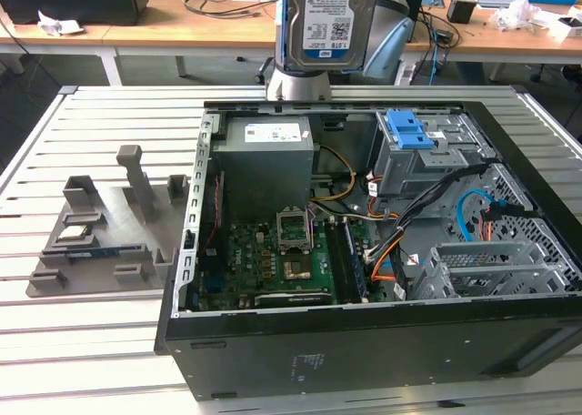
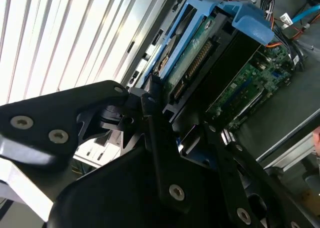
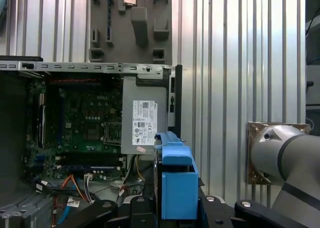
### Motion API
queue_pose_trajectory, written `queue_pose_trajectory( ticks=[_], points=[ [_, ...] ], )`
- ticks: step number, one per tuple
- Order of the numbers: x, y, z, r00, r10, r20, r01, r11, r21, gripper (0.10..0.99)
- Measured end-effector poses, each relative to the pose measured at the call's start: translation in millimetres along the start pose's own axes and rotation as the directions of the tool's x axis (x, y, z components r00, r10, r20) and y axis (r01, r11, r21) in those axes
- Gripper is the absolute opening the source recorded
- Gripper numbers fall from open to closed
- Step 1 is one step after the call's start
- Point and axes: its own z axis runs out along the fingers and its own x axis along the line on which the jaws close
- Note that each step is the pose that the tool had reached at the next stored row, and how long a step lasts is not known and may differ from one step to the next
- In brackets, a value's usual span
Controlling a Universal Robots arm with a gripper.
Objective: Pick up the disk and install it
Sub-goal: 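Pick up the disk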
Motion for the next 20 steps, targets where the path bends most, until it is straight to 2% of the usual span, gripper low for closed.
queue_pose_trajectory(
  ticks=[4, 6, 9, 17, 18, 20],
  points=[
    [0.2, -18.8, -0.8, 1.0, 0.0, 0.0001, 0.0, 1.0, 0.0, 0.369],
    [0.5, -36.8, -1.7, 1.0, 0.0, 0.0, 0.0, 1.0, 0.0, 0.369],
    [0.8, -55.3, -2.5, 1.0, 0.0, 0.0, 0.0, 1.0, 0.0, 0.369],
    [1.3, -84.5, -3.9, 1.0, 0.0, 0.0, 0.0, 1.0, 0.0, 0.369],
    [1.4, -90.6, -4.1, 1.0, 0.0, 0.0001, 0.0, 1.0, 0.0, 0.369],
    [1.5, -95.7, -4.4, 1.0, 0.0, 0.0001, 0.0, 1.0, 0.0, 0.369]
  ],
)
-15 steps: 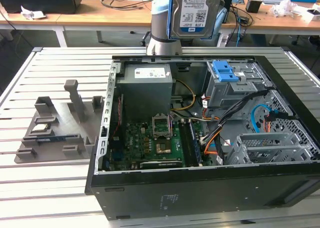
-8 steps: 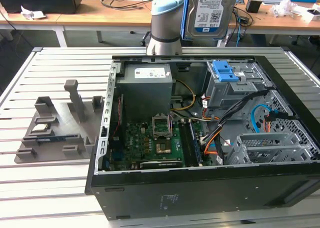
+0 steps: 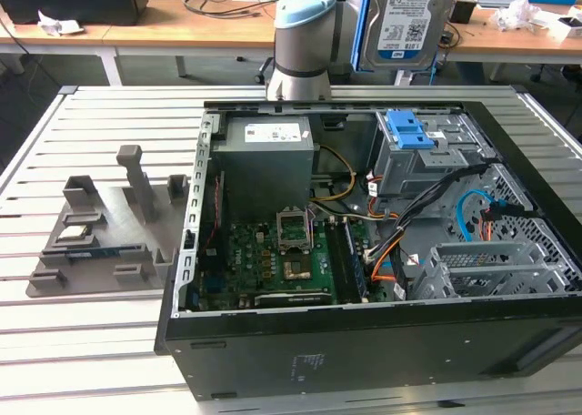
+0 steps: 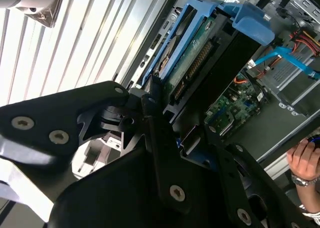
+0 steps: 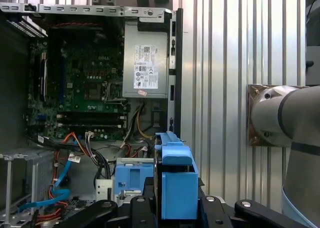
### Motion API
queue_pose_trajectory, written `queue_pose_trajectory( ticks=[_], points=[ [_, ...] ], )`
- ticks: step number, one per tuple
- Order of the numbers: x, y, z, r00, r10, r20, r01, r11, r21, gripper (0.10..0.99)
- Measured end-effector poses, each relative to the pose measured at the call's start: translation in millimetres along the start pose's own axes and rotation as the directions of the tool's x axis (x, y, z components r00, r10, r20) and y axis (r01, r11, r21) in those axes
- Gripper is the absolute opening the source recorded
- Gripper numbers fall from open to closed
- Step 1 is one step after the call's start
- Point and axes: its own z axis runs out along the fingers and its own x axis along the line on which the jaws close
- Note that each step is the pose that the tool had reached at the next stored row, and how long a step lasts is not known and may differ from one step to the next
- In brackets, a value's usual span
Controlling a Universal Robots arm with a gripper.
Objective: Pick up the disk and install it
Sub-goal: 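Pick up the disk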
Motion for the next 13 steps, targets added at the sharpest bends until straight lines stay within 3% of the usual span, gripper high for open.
queue_pose_trajectory(
  ticks=[3, 8, 13],
  points=[
    [1.2, -8.6, -0.4, 1.0, 0.0, 0.0, 0.0, 1.0, 0.0, 0.369],
    [7.0, -11.1, -0.6, 1.0, 0.0, 0.0, 0.0, 1.0, 0.0, 0.369],
    [25.6, -13.3, -1.0, 1.0, 0.0, 0.0, 0.0, 1.0, 0.0, 0.369]
  ],
)
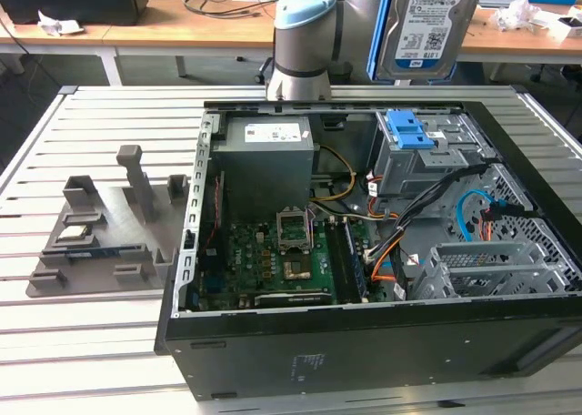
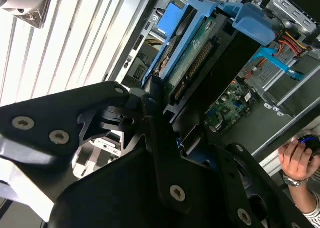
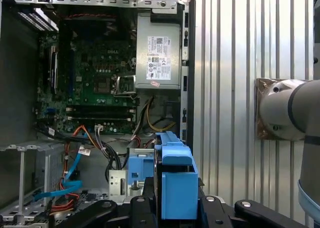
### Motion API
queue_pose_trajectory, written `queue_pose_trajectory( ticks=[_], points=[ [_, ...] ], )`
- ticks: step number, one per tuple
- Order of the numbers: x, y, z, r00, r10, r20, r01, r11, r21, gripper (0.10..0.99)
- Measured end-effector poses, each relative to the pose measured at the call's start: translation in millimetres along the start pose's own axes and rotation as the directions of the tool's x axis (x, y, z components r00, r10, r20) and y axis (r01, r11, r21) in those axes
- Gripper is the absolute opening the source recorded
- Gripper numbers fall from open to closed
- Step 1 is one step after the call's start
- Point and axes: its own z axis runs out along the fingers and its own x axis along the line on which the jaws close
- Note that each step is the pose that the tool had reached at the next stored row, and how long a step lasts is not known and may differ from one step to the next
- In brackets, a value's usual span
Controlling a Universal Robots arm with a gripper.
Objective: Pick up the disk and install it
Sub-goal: 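Pick up the disk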
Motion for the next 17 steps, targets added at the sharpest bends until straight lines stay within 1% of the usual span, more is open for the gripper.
queue_pose_trajectory(
  ticks=[11, 13, 17],
  points=[
    [20.9, -2.5, -0.5, 1.0, 0.0, -0.0001, 0.0, 1.0, 0.0, 0.369],
    [26.8, -3.3, -0.6, 1.0, 0.0, 0.0, 0.0, 1.0, 0.0, 0.369],
    [32.9, -4.2, -0.7, 1.0, 0.0, 0.0, 0.0, 1.0, 0.0, 0.369]
  ],
)
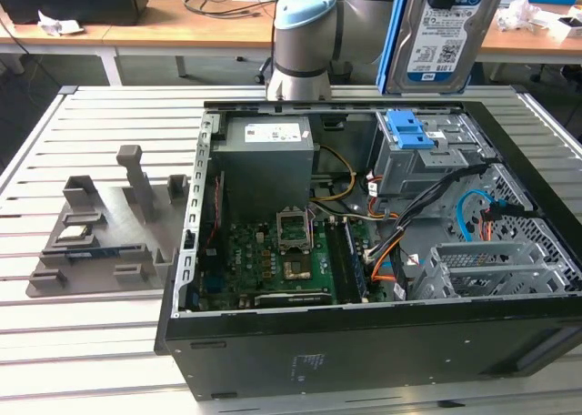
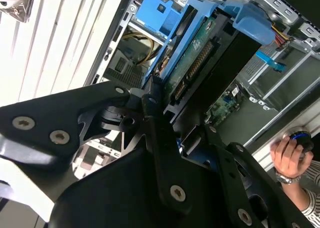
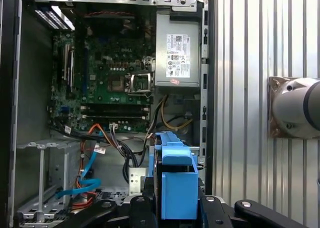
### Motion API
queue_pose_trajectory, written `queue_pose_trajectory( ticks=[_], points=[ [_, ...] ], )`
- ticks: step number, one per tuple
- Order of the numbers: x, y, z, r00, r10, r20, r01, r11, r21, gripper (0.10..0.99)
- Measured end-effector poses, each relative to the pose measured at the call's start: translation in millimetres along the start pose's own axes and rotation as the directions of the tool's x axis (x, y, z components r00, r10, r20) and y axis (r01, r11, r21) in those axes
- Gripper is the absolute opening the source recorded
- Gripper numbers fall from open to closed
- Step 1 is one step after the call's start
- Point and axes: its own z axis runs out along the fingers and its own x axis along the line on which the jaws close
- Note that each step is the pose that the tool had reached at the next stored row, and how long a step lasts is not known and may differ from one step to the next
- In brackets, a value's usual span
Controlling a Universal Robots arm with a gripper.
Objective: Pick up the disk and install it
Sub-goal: 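Pick up the disk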
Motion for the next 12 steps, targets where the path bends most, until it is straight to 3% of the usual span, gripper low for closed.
queue_pose_trajectory(
  ticks=[12],
  points=[
    [20.3, -3.2, -0.5, 1.0, 0.0, 0.0, 0.0, 1.0, 0.0, 0.369]
  ],
)
